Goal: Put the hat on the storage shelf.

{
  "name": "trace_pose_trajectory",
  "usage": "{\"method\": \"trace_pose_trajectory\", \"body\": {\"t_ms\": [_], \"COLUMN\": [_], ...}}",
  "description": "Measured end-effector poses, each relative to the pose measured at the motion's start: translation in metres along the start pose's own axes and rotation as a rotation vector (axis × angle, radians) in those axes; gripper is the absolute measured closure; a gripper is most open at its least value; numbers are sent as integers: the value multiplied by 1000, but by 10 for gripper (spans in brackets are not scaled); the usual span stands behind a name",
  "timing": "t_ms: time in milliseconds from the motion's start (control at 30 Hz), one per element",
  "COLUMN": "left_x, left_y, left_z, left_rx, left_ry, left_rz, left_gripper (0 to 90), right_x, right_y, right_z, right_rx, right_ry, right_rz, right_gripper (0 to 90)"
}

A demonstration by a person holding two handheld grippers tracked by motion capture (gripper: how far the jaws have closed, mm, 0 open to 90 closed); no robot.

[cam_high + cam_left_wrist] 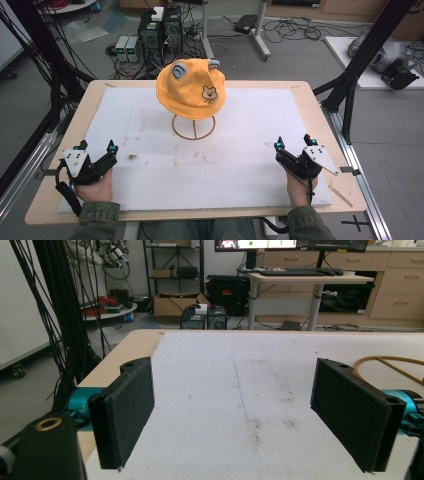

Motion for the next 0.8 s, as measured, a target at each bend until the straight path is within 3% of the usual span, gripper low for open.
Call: {"method": "trace_pose_trajectory", "body": {"t_ms": [800], "left_x": [-2], "left_y": [-1], "left_z": [-4], "left_rx": [-16], "left_ry": [1], "left_rz": [9], "left_gripper": [179], "right_x": [-9], "right_y": [2], "right_z": [3], "right_rx": [11], "right_ry": [-1], "right_rz": [14], "right_gripper": [118]}}
Point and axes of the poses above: each handheld gripper's, and its own axes: y roughly forward along the jaws, x roughly out of its top, z roughly to its left, the point moved 7 cm from there along y, roughly forward along the jaws, and after that the axes turned 13 degrees about -z, right-handed, at the moved point
